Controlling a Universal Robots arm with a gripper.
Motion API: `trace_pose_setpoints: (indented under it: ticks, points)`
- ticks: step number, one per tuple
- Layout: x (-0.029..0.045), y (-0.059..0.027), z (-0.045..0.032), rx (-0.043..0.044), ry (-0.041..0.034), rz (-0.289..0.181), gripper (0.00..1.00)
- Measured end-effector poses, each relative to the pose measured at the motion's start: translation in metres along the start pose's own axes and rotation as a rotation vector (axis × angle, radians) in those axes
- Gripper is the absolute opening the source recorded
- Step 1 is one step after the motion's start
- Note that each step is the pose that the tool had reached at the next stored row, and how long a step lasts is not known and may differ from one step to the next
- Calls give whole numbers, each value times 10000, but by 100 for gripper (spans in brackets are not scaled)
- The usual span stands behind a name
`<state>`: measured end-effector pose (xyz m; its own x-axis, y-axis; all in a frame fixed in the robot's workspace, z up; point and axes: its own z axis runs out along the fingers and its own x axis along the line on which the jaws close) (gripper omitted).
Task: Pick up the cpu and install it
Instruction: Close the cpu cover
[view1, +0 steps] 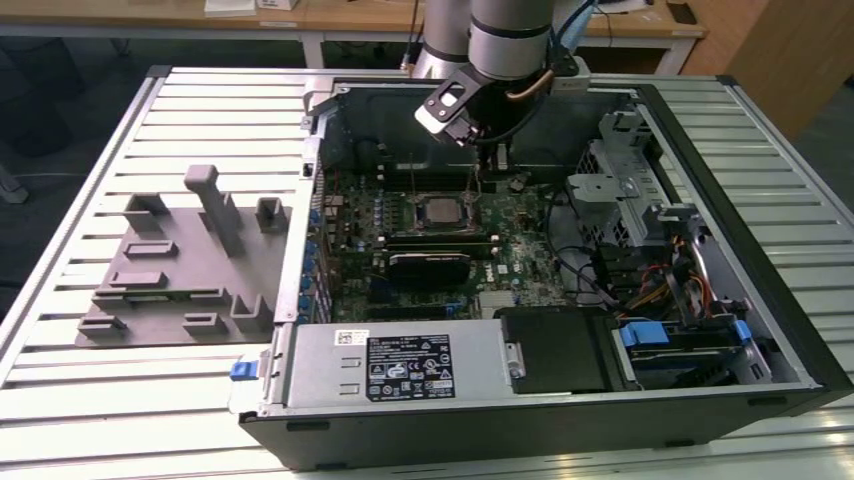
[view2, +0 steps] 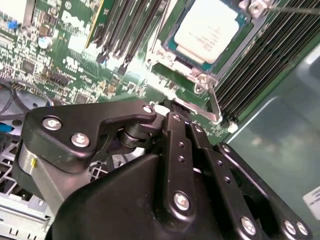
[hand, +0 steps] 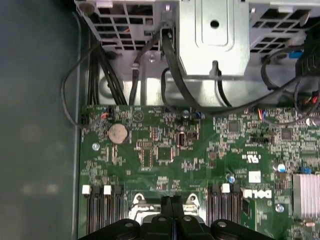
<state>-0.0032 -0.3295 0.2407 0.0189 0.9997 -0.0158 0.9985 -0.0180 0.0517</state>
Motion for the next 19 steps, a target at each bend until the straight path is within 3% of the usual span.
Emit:
trace_pose_setpoints:
  ticks: [12,19]
  points:
    - [-2,-119,-5,0,0,15,11]
    - [-3,-126,-5,7,0,18,11]
